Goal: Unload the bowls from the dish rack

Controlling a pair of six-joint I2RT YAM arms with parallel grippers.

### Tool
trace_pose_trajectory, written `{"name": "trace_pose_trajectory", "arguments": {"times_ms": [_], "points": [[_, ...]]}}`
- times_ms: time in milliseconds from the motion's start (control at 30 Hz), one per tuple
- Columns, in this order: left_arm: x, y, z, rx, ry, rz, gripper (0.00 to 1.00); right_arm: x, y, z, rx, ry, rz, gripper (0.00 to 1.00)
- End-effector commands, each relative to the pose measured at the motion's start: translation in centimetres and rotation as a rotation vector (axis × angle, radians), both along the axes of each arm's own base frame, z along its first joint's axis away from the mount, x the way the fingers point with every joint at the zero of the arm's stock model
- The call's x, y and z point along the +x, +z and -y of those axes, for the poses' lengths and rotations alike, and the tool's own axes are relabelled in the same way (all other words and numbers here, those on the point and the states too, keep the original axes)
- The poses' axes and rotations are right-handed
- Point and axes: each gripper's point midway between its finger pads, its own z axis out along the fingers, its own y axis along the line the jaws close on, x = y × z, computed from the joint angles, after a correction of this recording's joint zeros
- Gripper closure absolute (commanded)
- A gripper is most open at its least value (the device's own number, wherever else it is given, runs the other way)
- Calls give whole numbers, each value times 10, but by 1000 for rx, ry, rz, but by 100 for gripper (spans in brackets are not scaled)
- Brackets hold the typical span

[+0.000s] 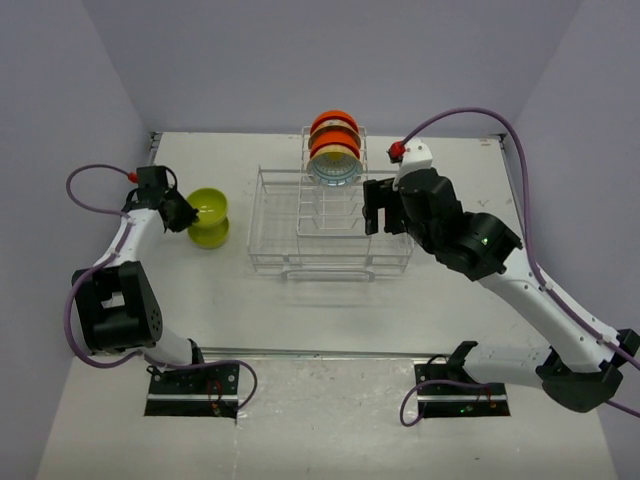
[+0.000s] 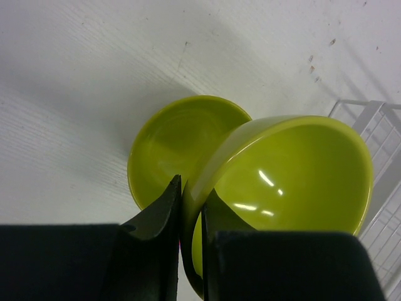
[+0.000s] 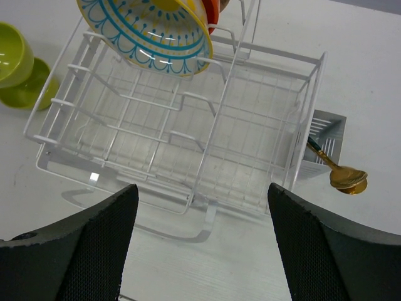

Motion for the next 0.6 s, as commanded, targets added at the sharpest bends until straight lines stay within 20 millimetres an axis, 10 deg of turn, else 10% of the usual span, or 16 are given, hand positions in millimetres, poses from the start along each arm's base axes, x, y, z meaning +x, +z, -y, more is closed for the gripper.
{"name": "trace_pose_trajectory", "arguments": {"times_ms": [0, 567], "points": [[11, 7, -3, 1, 17, 59, 98, 1, 13, -2, 40, 21, 43, 16], [5, -13, -6, -25, 60, 42, 85, -5, 6, 6, 12, 32, 55, 16]]}}
